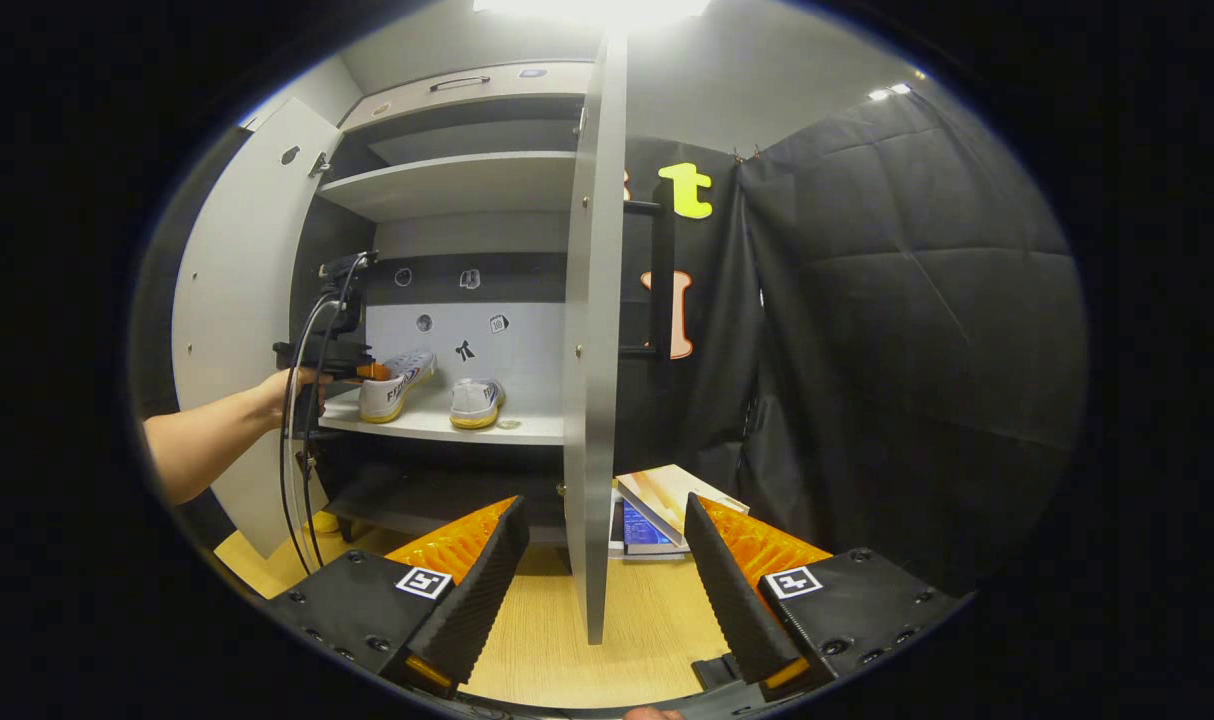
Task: Grab one shoe with the right hand and put it into the shoe cabinet, grab the other shoe with the left hand and put it into the shoe cabinet; then close the right door with the right hand and the left door with the left hand.
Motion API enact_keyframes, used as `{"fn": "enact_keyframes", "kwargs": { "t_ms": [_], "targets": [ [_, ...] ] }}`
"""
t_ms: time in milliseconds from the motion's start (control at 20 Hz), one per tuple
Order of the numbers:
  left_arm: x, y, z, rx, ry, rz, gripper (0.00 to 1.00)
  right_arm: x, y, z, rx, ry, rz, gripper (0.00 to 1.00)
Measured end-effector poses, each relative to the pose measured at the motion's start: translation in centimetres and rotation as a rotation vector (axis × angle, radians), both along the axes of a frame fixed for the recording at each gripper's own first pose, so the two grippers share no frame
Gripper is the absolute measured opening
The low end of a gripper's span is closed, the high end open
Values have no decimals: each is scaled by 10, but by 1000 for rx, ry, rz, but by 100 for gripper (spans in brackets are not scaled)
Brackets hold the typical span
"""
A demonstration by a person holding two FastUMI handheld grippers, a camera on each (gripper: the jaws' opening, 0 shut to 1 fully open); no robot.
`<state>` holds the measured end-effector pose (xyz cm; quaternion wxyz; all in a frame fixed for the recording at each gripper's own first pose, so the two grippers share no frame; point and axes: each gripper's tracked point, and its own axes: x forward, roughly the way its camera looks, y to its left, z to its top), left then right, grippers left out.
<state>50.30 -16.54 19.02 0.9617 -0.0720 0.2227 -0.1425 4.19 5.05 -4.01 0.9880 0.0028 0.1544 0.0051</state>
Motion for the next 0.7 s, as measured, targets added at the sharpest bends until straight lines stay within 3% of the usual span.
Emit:
{"fn": "enact_keyframes", "kwargs": {
  "t_ms": [300, 400, 450, 700],
  "targets": [
    [2, -6, -1, 7, 11, -11, 3, 1, 5, -1, 13, -3, 16, 98],
    [11, 5, 11, 25, -47, 45, 10, 0, 8, 0, 18, -7, 24, 98],
    [15, 11, 16, 41, -67, 58, 19, -1, 8, 1, 17, -9, 26, 98],
    [-30, 14, 50, 79, -142, 46, 96, -5, 6, 16, 24, -41, 37, 96]
  ]
}}
